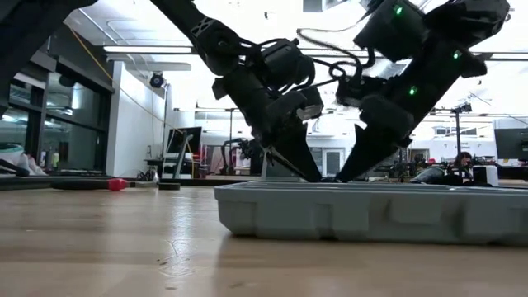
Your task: Prefit tool cases
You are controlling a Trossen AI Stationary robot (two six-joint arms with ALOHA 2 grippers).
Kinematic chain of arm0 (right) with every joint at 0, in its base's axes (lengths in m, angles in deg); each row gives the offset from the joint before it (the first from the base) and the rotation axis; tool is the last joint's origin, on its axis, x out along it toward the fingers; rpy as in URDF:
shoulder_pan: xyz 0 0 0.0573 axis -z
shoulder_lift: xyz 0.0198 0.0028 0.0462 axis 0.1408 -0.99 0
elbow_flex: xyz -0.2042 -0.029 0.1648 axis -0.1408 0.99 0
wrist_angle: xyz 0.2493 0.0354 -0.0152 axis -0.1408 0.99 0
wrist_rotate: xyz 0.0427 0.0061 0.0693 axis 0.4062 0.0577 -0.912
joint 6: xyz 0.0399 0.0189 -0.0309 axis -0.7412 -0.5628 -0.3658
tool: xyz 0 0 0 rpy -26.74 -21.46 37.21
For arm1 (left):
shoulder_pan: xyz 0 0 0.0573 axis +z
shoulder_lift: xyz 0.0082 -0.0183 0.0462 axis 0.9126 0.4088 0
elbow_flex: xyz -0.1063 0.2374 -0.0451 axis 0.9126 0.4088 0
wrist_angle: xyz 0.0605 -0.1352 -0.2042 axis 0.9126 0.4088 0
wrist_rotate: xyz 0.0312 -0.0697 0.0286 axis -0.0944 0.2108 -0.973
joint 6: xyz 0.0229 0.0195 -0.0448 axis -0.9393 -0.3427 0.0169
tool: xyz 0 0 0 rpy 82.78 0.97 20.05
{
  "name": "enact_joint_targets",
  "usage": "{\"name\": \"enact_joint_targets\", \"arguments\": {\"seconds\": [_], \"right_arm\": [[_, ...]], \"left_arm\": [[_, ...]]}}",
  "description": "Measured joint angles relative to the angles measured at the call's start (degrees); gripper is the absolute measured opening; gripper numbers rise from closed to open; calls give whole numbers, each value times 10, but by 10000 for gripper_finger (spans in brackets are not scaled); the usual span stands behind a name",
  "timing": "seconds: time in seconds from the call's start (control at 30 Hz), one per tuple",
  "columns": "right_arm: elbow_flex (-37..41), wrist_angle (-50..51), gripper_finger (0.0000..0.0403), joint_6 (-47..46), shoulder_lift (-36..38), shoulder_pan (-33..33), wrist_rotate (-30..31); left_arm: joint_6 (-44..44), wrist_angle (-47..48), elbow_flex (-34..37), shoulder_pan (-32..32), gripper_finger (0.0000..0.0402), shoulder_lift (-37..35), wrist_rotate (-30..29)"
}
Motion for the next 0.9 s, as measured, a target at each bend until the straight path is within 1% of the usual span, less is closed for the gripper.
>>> {"name": "enact_joint_targets", "arguments": {"seconds": [0.13,0.23,0.37,0.5,0.67,0.9], "right_arm": [[-1,22,0,-7,16,-8,6],[2,55,0,-33,16,-18,31],[32,53,0,-94,16,-40,66],[69,14,0,-143,17,-53,81],[99,-56,0,-142,18,-33,70],[101,-93,0,-82,16,13,19]], "left_arm": [[-1,-3,0,1,60,0,-6],[-2,-3,0,1,60,0,-8],[-2,-4,0,1,60,0,-8],[-6,-10,1,1,60,1,-4],[-6,-23,1,2,60,2,12],[-5,-24,2,1,60,2,16]]}}
